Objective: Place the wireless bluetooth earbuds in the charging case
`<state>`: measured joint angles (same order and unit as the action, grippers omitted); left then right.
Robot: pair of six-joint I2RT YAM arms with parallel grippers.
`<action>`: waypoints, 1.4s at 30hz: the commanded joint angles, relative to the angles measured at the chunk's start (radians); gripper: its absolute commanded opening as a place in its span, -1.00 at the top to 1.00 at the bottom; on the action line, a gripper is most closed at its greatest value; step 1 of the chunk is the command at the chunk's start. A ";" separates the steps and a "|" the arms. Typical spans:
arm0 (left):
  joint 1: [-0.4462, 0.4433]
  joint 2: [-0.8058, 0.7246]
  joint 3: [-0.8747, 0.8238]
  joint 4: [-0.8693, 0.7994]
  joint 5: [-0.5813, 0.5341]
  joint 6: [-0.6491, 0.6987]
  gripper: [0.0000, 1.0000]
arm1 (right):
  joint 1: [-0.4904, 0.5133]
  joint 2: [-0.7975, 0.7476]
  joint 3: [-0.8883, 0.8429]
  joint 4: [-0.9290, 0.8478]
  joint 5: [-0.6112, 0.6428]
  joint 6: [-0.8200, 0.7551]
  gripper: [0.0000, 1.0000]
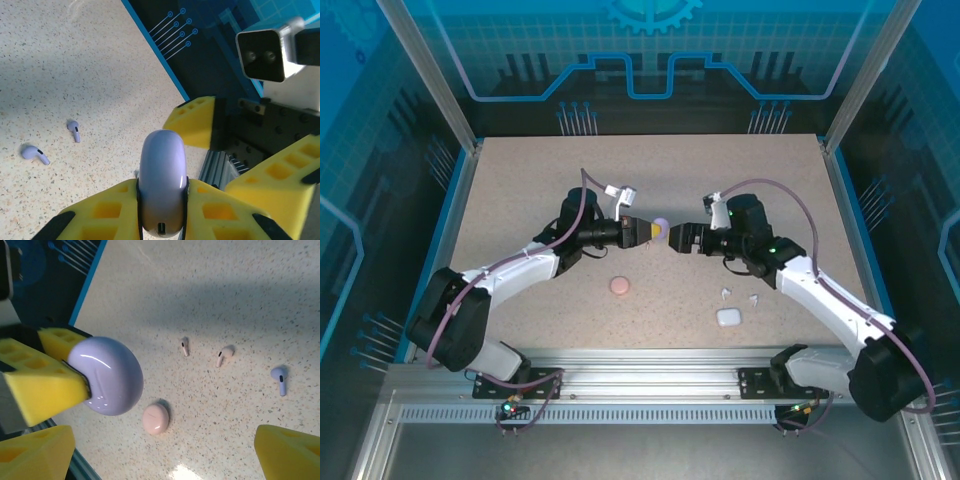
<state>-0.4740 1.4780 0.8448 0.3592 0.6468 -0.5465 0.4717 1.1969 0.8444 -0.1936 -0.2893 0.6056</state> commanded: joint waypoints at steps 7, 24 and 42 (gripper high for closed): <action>0.002 -0.033 0.026 -0.009 0.043 0.013 1.00 | 0.010 0.071 0.030 0.079 -0.008 -0.019 -0.84; 0.002 -0.080 0.008 0.019 0.064 -0.008 1.00 | -0.088 0.122 -0.019 0.115 0.010 0.059 -0.67; 0.003 -0.070 0.000 0.025 0.053 -0.013 1.00 | 0.002 -0.003 0.029 0.151 -0.063 0.086 -0.66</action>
<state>-0.4702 1.4170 0.8448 0.3489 0.6785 -0.5503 0.4416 1.1595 0.8257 -0.0654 -0.3340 0.6922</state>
